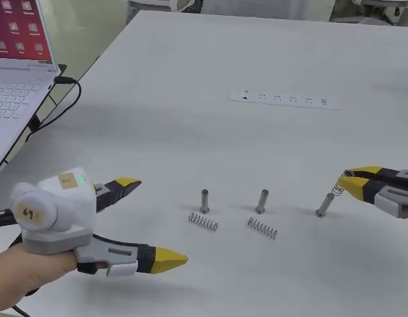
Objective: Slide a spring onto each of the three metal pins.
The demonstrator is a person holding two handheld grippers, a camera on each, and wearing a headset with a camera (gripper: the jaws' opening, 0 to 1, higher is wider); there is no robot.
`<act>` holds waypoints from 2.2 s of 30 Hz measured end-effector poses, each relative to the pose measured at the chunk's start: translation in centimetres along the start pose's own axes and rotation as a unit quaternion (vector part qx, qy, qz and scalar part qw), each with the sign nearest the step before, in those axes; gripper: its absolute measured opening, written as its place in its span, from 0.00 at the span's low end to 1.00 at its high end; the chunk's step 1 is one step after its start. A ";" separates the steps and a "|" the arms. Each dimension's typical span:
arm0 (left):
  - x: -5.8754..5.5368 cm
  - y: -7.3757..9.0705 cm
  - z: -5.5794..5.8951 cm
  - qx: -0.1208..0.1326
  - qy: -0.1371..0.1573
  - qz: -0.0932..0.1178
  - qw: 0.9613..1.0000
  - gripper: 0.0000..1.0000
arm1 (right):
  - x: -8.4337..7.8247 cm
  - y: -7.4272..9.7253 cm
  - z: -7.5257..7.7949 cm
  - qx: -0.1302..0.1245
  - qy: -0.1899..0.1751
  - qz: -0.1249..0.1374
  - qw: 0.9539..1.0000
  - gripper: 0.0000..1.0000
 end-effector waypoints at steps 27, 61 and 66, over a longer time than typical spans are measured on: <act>0.0 0.0 0.1 0.002 0.008 0.000 1.000 0.98 | -1.4 -1.4 -0.3 0.009 0.000 -0.020 1.000 0.08; -0.3 0.1 0.1 0.003 0.010 -0.006 1.000 0.98 | -4.4 -3.3 -0.2 0.016 0.021 -0.079 0.997 0.09; -0.3 0.0 0.2 0.003 0.011 -0.004 1.000 0.98 | -4.6 -3.5 -0.4 0.017 0.021 -0.086 0.996 0.16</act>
Point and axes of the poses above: the centre of the closed fingertips' face, and the gripper's own axes: y roughly backward along the fingers, z roughly to its right, x roughly out of its top, the point moved 9 cm from there along y, roughly backward along the fingers, and after that the axes turned 7 degrees about -z, right-handed, at the moved point
